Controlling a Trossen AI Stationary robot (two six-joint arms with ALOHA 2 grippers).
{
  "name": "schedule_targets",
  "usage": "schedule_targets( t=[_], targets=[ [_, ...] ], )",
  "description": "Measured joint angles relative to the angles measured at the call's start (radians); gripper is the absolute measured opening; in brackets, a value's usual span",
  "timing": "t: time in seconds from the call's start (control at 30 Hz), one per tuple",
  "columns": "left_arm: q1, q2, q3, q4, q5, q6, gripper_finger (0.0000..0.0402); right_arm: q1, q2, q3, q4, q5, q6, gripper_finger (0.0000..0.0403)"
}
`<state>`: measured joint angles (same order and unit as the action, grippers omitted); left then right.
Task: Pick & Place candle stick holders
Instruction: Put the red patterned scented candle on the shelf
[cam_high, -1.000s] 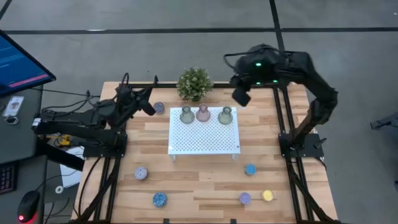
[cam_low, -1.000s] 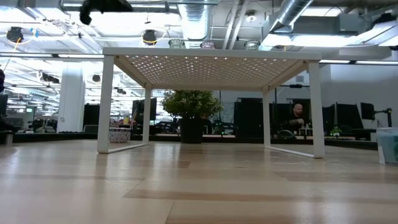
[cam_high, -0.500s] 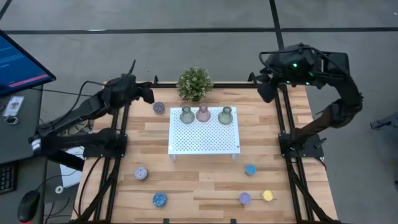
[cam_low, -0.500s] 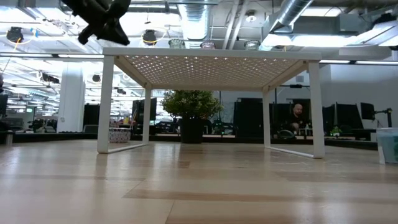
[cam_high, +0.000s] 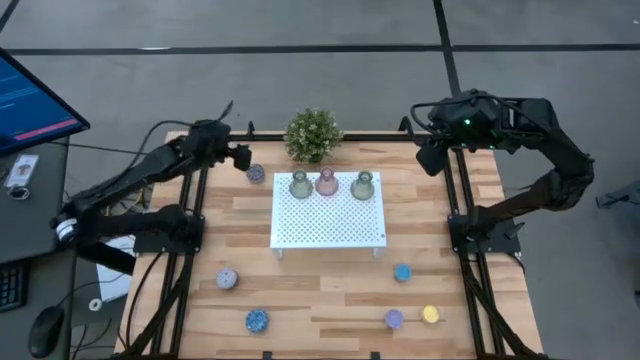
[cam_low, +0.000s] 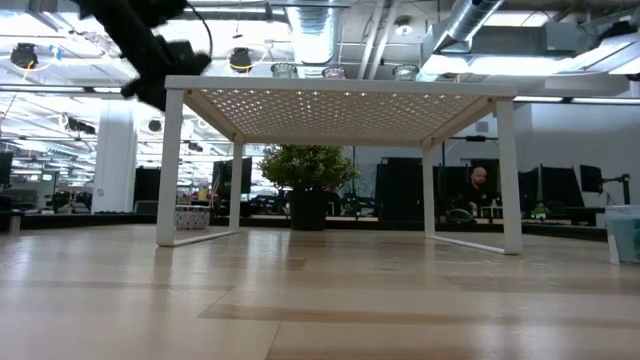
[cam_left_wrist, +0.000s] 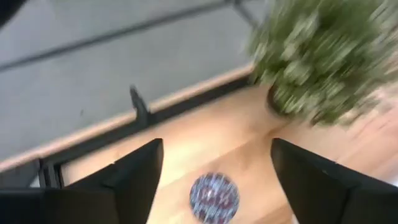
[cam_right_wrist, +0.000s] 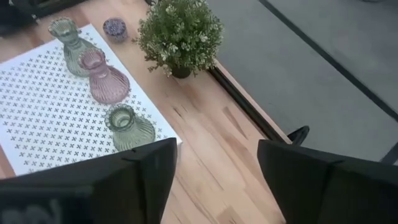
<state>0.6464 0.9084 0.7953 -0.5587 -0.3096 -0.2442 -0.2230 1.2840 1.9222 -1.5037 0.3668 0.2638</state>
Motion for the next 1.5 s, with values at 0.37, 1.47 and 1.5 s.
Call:
schedule_targets(
  t=[0.37, 1.47, 1.5],
  targets=[
    [0.041, 0.256, -0.039, 0.003, 0.094, -0.112, 0.0327, 0.0, -0.026, -0.01, 0.001, -0.001, 0.0, 0.0219],
    [0.096, 0.422, -0.039, 0.09, 0.207, -0.096, 0.0371, 0.0, -0.002, -0.01, 0.027, -0.028, 0.0, 0.0219],
    [0.095, 0.429, -0.039, 0.09, 0.207, -0.097, 0.0372, 0.0, -0.002, -0.01, 0.028, -0.029, 0.0, 0.0219]
  ],
)
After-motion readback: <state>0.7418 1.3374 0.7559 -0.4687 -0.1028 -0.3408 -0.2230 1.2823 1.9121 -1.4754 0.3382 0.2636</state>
